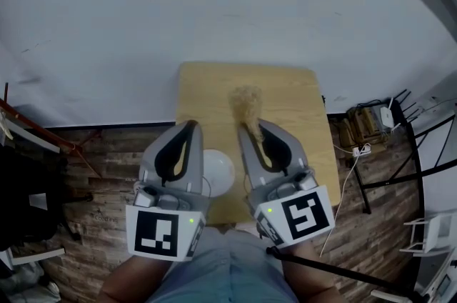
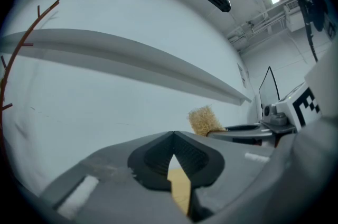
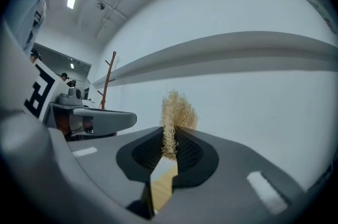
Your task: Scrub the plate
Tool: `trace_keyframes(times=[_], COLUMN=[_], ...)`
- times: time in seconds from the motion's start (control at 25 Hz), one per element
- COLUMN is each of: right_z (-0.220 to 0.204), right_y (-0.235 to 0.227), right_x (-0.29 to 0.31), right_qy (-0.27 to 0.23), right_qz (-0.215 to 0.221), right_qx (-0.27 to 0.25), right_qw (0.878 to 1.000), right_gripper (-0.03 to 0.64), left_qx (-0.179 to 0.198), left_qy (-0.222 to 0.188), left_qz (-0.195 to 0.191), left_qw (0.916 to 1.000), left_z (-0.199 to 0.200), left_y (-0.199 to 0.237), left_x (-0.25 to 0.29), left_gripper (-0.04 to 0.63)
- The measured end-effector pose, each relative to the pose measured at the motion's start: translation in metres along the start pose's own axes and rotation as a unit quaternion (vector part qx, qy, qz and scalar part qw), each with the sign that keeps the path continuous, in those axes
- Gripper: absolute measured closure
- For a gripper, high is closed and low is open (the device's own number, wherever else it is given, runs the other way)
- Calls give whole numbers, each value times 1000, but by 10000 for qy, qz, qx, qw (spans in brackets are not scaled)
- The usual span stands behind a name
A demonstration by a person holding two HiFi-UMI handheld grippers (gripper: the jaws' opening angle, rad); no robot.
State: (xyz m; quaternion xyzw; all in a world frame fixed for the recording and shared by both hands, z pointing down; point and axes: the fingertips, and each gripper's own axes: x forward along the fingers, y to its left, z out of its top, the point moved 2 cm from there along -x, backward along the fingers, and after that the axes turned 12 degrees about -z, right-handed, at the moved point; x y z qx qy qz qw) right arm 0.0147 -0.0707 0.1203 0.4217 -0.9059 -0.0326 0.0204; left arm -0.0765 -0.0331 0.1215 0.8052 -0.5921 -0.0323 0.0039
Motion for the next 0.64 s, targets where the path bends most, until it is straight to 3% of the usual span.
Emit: trace_keyframes(times=[0.64], right_z=[-5], right_y=[-3], right_x=[0], right_qy=[2], right_qz=[29], right_qx=[8], right_qw=[10000], right_gripper=[575], left_qx=[-53], left_qy=[6], left_qz=[-64], left_qw=[10000], left_z=[-5], left_y=[-5], left_x=[8], left_gripper=[574])
